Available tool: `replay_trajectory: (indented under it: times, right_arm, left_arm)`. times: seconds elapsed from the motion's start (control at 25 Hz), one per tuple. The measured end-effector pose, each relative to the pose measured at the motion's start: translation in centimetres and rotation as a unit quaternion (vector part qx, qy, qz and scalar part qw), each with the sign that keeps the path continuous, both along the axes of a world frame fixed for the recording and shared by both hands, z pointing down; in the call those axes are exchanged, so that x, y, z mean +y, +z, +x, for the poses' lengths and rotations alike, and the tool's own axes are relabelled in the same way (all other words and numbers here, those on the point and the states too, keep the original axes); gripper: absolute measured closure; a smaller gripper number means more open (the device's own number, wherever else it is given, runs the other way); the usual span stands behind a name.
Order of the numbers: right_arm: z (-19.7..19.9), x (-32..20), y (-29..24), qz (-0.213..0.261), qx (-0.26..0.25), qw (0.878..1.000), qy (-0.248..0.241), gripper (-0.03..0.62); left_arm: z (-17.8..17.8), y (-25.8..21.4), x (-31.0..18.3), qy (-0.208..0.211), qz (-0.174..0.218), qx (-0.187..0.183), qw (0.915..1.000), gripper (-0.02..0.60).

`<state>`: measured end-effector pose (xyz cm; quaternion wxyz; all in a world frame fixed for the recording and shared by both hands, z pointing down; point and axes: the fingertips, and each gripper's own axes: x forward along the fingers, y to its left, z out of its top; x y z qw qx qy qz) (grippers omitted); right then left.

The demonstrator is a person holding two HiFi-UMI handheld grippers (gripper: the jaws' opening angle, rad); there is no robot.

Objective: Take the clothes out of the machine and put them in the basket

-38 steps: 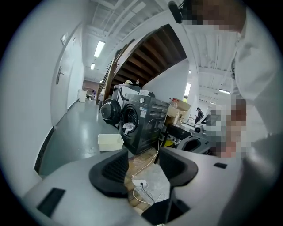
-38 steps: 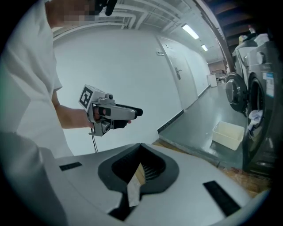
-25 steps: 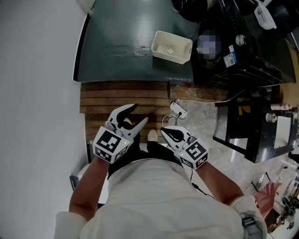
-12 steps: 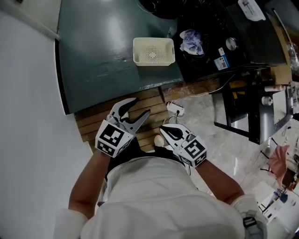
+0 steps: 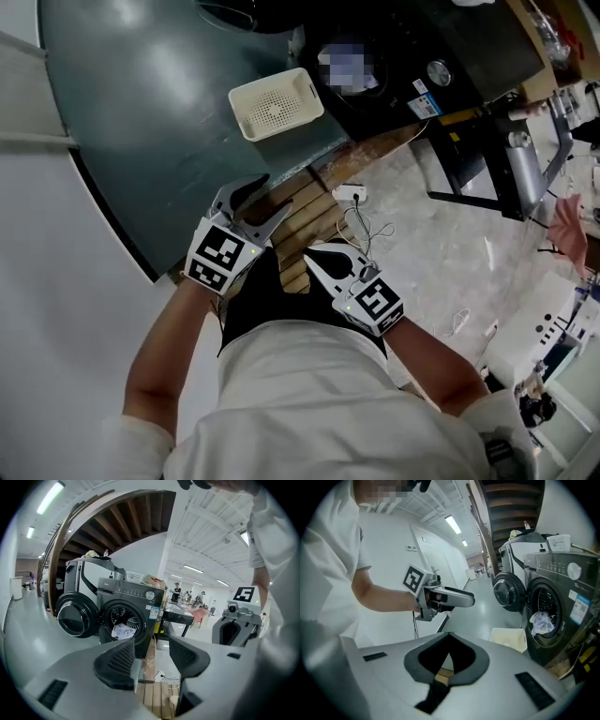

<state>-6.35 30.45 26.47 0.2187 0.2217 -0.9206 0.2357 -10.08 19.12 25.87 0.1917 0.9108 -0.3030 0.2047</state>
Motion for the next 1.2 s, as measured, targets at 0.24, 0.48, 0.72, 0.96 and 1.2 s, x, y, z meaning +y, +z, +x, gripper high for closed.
replay_trajectory:
  times: [0.24,0.48,0.72,0.96,1.2]
  right_arm:
    - [-0.6,-3.1,1.6,-0.013,0.009,1.0,0.016,0.591]
    - [-0.1,-11.3,8.7,-0.048,0.025,0.998,0.036,0.591]
    - [2.2,-20.8,16.2,-0.074,0.038,0.994,0.074,0.591]
    - [3.4,-24.1,21.3,-0.096,0.066,0.993,0.036,0.591]
    - [6.3,-26.5,25.3,-0.117,0.098,0.987,0.043,0.591]
  left_arm:
    - [2.0,2.3,-5.4,0.024,-0.015,0.007,0.9996,0.345]
    - [5.3,7.3,-13.2,0.032,-0.033,0.007,0.9989,0.322]
    - [8.6,13.9,-21.2,0.036,-0.056,0.002,0.9978,0.316]
    - [12.4,20.6,-27.8,0.042,-0.069,0.001,0.9967,0.307]
    - [16.5,27.8,-33.4,0.05,-0.091,-0.022,0.9944,0.282]
